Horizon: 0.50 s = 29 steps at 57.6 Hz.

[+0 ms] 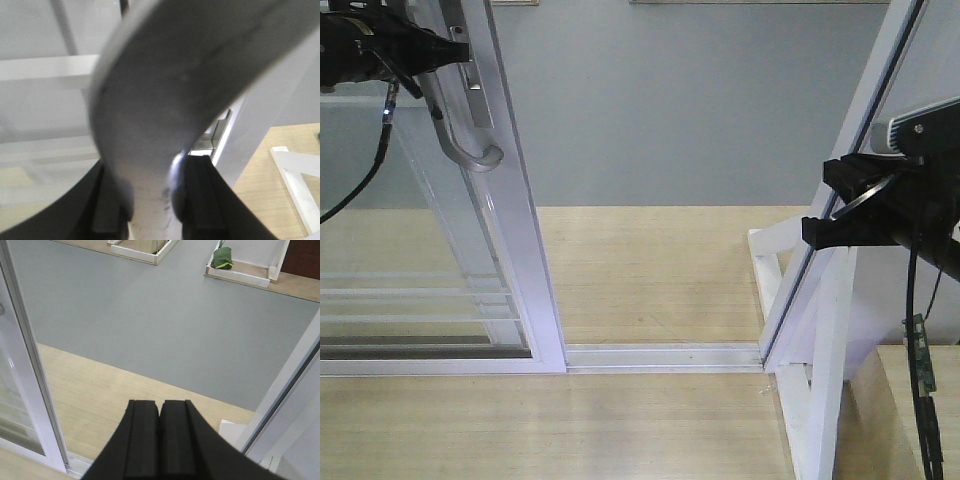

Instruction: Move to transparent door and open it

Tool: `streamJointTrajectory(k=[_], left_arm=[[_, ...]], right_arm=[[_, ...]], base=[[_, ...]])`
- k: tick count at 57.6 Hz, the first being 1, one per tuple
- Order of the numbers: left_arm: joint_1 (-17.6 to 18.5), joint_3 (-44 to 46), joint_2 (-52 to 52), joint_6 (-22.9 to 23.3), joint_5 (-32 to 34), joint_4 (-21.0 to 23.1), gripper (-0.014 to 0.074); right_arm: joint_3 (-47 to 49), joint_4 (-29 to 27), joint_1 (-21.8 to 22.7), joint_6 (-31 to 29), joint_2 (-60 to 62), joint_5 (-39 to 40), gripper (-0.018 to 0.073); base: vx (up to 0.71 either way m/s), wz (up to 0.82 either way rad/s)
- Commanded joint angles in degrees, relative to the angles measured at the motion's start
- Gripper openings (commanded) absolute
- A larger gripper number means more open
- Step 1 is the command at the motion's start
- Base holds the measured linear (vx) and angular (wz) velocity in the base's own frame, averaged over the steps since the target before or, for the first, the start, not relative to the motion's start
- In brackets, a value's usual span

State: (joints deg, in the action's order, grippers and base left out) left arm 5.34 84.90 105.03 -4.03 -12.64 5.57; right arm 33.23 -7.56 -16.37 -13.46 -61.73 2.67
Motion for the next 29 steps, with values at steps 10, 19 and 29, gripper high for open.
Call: streamJointTrajectory(k=[10, 19, 29], left_arm=[[-2.08, 3.69, -8.49, -0.50, 7.40, -0.30, 0.0000], [-1.34, 0.08, -12.26, -0.55, 3.62, -0.49, 0.0000], [0.87, -13.89, -20.79, -1.65, 8.21, -0.49, 0.0000]], right_arm=[[1.71, 0.14, 0.21, -0.49, 0.85, 4.80, 0.0000], [1.71, 0.14, 0.21, -0.49, 0.90, 4.60, 0.0000], [1.71, 0.14, 0.21, -0.43, 0.95, 3.75, 0.0000]], base=[[0.00, 0.00], [0.00, 0.00], [0.00, 0.00]])
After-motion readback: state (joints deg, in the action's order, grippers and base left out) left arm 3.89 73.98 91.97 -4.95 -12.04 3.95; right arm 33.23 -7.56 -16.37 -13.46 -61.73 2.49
